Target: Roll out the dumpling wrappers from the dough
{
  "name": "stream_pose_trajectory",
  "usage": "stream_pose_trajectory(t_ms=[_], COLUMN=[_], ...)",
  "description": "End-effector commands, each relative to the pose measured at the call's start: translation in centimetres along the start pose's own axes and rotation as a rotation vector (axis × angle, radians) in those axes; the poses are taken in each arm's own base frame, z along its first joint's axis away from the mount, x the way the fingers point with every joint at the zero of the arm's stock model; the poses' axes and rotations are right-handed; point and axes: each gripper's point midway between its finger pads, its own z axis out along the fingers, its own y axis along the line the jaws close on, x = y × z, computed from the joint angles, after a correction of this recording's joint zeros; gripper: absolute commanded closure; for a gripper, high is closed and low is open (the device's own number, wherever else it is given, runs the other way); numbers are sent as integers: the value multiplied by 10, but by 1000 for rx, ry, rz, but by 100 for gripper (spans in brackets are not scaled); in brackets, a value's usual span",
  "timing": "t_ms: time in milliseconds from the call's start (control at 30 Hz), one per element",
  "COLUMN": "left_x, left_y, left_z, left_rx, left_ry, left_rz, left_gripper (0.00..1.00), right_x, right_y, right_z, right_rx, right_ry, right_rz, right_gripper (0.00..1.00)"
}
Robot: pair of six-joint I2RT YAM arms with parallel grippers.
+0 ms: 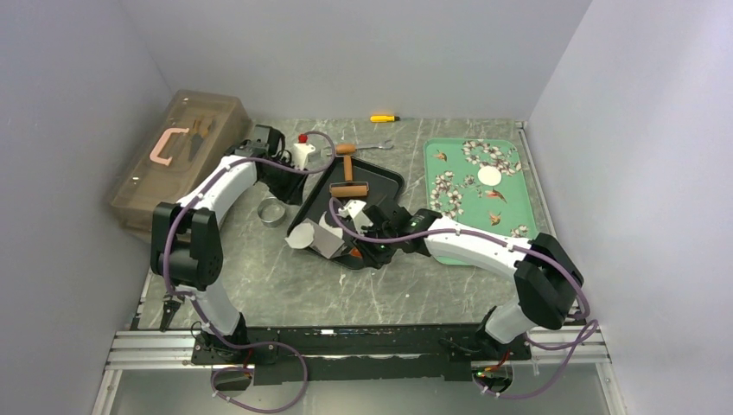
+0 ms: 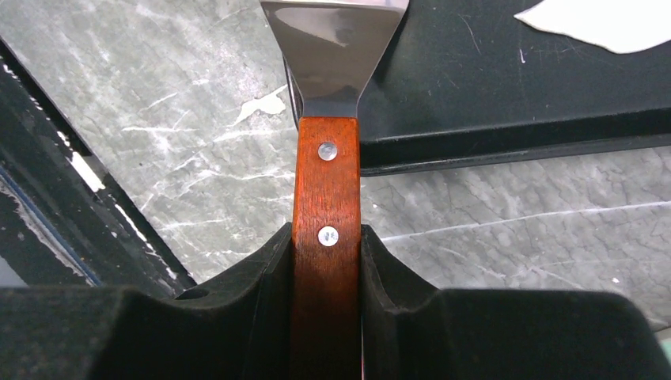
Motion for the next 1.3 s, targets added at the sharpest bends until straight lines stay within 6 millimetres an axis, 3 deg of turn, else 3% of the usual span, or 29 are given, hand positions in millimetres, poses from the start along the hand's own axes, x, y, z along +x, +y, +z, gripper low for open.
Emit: stream_pose_trajectory(t_ms=[0, 200, 500, 600, 800, 1033, 1267], left_x=[16, 42, 44, 41, 32, 17, 9], left_y=[3, 16, 18, 17, 19, 26, 24], left_z=[-11, -30, -40, -41, -53, -71, -71], left_rx=[-3, -24, -9, -2, -15, -43, -22], left_ry=[29, 23, -11, -24, -61, -131, -160], left_rz=[-17, -77, -110, -111, -99, -100, -92], left_gripper=[67, 66, 65, 65, 63, 62, 62], right_x=[-16, -23, -43, -49, -52, -49, -15], right_y=[3, 10, 2, -10, -43, -97, -171], right_z=[-9, -9, -35, -48, -68, -95, -128], right_rx=[26, -38, -82, -43, 70, 251, 470], right_ry=[-37, -68, -205, -254, -276, -319, -318], right_rz=[-82, -61, 2, 13, 106, 236, 412], right_gripper=[100, 100, 100, 100, 100, 100, 100])
